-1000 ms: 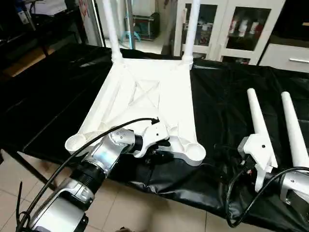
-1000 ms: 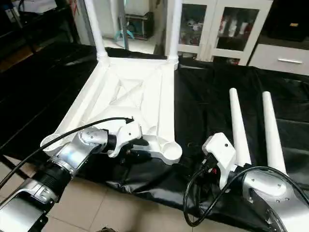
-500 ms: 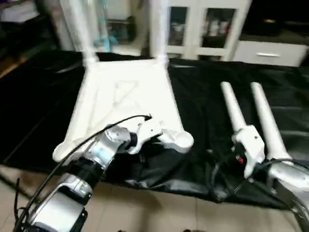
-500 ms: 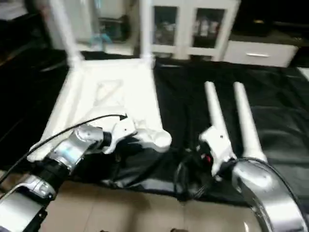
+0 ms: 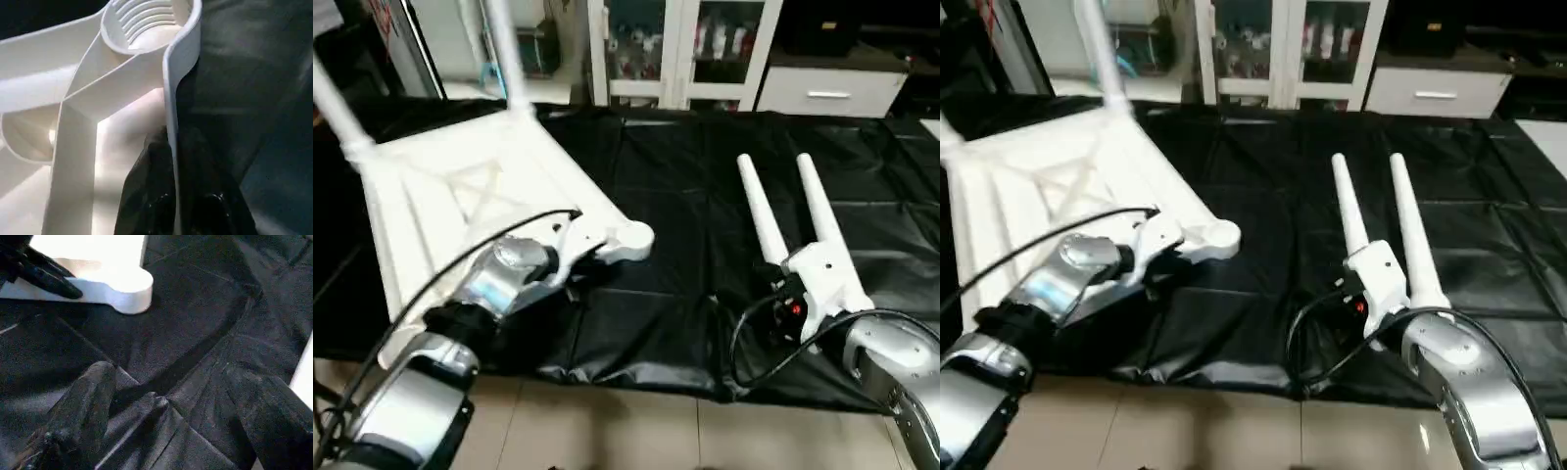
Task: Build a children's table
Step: Rotate table base
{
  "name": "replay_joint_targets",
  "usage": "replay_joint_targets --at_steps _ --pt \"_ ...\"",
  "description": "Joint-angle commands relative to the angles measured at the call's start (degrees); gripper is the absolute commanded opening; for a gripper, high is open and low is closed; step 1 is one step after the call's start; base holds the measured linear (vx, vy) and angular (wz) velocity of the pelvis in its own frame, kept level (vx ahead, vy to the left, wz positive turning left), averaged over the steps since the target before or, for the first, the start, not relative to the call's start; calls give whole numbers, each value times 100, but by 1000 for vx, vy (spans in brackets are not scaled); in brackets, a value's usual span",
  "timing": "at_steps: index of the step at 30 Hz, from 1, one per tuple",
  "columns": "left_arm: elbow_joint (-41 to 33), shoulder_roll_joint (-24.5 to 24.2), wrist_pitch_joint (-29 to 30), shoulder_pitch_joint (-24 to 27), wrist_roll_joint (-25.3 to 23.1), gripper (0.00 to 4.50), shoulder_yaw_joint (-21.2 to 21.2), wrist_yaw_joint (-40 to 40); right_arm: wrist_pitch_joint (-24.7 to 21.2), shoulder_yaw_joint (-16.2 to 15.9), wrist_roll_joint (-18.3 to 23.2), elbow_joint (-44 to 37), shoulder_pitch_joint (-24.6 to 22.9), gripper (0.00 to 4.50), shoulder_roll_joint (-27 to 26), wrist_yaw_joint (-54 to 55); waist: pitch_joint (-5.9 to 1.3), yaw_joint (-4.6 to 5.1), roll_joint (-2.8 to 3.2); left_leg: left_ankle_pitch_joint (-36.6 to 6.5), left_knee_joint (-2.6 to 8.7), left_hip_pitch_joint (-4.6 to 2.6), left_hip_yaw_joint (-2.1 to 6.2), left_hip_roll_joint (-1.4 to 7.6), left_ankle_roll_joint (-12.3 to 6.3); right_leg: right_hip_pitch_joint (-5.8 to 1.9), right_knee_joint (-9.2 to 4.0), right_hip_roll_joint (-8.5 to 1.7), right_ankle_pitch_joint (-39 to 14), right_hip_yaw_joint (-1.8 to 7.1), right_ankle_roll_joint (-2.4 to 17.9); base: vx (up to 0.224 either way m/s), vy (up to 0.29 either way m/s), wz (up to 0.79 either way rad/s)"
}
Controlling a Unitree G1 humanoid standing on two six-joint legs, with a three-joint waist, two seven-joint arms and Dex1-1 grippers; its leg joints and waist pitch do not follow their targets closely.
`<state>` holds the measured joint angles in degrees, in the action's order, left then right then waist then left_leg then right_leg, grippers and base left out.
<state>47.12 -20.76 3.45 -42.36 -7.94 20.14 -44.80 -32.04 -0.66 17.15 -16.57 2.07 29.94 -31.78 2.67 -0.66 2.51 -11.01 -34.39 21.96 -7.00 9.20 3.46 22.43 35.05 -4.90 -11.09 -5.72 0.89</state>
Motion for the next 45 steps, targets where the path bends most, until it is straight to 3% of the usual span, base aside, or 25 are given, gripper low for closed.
replay_joint_targets --at_steps 1,8,9,13,16,19,25,28,29,31,35,38,41,42,44,45 --pt "203 -211 -448 108 -349 2 174 -34 -57 -58 -37 66 89 384 14 5 -359 -89 -84 -733 398 0 48 339 -618 -357 -426 -432 -446 319 1232 0 0 0" --pt "558 -407 -1672 24 -543 2 395 -147 -48 -79 -84 85 105 384 -7 12 -345 -246 -78 -1012 414 -76 -59 380 -463 -310 -438 -455 -667 349 1230 0 0 0" --pt "613 -373 -1849 7 -469 2 341 -249 -33 -93 -103 80 92 384 -15 12 -351 -283 -56 -979 411 -98 -80 395 -424 -298 -430 -456 -654 355 1221 0 0 0" --pt "701 -340 -2055 -25 -443 2 312 -372 -23 -115 -112 75 88 384 -21 14 -345 -314 -85 -1037 436 -106 -107 399 -329 -310 -408 -453 -654 365 1186 0 0 0" --pt "737 -334 -2160 3 -366 2 316 -637 -8 -146 -128 92 115 384 -38 21 -343 -352 -51 -1109 443 -120 -118 399 -267 -303 -417 -466 -714 377 1166 0 0 0" --pt "716 -371 -2282 71 -246 2 342 -921 38 -173 -156 136 140 384 -51 31 -350 -373 -56 -1102 441 -130 -123 402 -243 -302 -409 -468 -651 383 1168 0 0 0" --pt "923 -420 -2479 -9 -293 2 299 -823 83 -211 -200 202 173 384 -95 42 -354 -452 -32 -1091 445 -143 -137 411 -194 -295 -388 -456 -498 387 1176 0 0 0" --pt "793 -435 -2224 43 34 73 39 -1156 104 -230 -224 208 166 384 -125 47 -357 -452 -28 -1150 452 -136 -137 401 -155 -312 -395 -467 -574 386 1149 0 0 0" --pt "446 -429 -1941 160 380 73 -162 -1418 116 -227 -228 216 172 384 -142 56 -360 -463 15 -1138 451 -150 -136 410 -126 -306 -381 -479 -572 392 1175 0 0 0" --pt "81 -422 -1739 275 659 85 -325 -1593 124 -211 -226 221 182 384 -165 72 -355 -448 -9 -1140 463 -133 -135 426 -106 -312 -366 -481 -521 389 1243 0 0 0" --pt "-430 -392 -1611 362 1015 120 -551 -1589 112 -190 -204 238 231 384 -218 109 -356 -457 10 -1236 459 -151 -151 422 -109 -292 -358 -462 -433 389 1339 0 0 0" --pt "-1305 -395 -898 334 1637 133 -934 -1566 57 -158 -176 307 348 384 -356 217 -343 -470 18 -1298 466 -153 -161 421 -63 -293 -353 -469 -610 388 1328 0 0 0" --pt "-1598 -343 -260 229 1730 133 -1273 -1173 -153 -96 -194 369 475 384 -504 434 -329 -447 60 -1409 466 -162 -158 397 11 -287 -371 -437 -823 382 1272 0 0 0" --pt "-1623 -324 -108 210 1706 133 -1330 -1034 -212 -52 -167 412 535 384 -559 501 -329 -434 45 -1372 459 -157 -163 376 9 -291 -386 -425 -838 379 1244 0 0 0" --pt "-1695 -304 36 219 1633 140 -1351 -868 -375 91 -98 546 714 418 -705 706 -341 -428 87 -1299 449 -157 -159 370 18 -292 -390 -423 -833 383 1203 0 0 0" --pt "-1761 -293 138 235 1572 140 -1354 -751 -510 213 -40 659 863 418 -827 875 -355 -420 76 -1228 446 -155 -157 363 19 -297 -372 -411 -769 377 1199 0 0 0"
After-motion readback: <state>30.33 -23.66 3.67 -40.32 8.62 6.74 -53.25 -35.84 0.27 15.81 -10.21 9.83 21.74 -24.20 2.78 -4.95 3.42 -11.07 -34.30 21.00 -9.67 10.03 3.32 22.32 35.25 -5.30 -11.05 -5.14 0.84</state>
